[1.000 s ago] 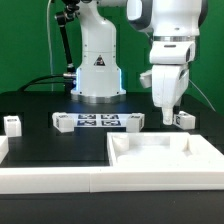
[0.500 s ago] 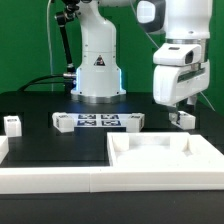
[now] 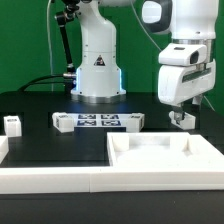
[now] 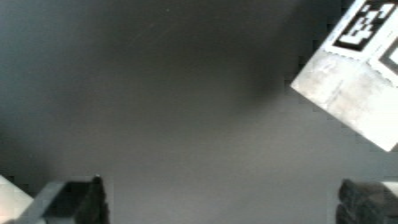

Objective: Assemble square table

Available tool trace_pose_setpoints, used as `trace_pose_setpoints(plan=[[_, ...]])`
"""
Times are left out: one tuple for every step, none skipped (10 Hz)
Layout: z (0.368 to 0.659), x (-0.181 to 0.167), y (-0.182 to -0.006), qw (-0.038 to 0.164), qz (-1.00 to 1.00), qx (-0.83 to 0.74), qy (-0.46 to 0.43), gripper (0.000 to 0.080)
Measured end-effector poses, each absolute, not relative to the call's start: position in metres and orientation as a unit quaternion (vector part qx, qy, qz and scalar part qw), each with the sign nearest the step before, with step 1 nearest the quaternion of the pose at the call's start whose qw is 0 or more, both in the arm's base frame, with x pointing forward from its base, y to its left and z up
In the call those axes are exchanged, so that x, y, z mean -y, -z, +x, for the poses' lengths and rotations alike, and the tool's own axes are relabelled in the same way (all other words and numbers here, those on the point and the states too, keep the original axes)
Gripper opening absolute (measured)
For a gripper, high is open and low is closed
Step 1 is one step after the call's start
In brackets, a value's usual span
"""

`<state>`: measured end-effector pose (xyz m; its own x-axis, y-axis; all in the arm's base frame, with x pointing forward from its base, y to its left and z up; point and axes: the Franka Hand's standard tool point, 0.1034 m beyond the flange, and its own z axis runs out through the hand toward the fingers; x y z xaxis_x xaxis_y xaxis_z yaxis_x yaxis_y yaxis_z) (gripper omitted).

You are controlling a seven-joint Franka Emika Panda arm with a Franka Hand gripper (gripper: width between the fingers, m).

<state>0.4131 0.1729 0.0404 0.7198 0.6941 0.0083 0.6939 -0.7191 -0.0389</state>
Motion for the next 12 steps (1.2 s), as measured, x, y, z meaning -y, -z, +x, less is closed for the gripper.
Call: trace_pose_setpoints(plan=[[0.405, -0.175, -0.04, 0.02, -0.95, 0.312, -0.01, 0.0649], [0.403, -0.177, -0.039, 0.021, -0.958, 0.285, -0.015, 0.0649], [0.402, -0.177, -0.038, 0.024, -0.967, 0.253, -0.023, 0.0649], [0.403, -0.175, -0.036, 0.032, -0.975, 0.218, -0.033, 0.0649], [0.407, -0.167, -0.033, 0.044, -0.982, 0.179, -0.042, 0.0649], [0.406, -0.169, -0.033, 0.043, -0.981, 0.185, -0.041, 0.0649], [0.406, -0.169, -0.033, 0.043, -0.981, 0.186, -0.042, 0.0649], [0.406, -0.169, -0.033, 0.043, -0.981, 0.185, -0.042, 0.0649], [0.406, -0.169, -0.033, 0.043, -0.981, 0.185, -0.042, 0.0649], [0.403, -0.174, -0.033, 0.043, -0.981, 0.184, -0.043, 0.0649], [0.399, -0.183, -0.033, 0.041, -0.98, 0.19, -0.043, 0.0649], [0.395, -0.194, -0.033, 0.035, -0.977, 0.206, -0.043, 0.0649]])
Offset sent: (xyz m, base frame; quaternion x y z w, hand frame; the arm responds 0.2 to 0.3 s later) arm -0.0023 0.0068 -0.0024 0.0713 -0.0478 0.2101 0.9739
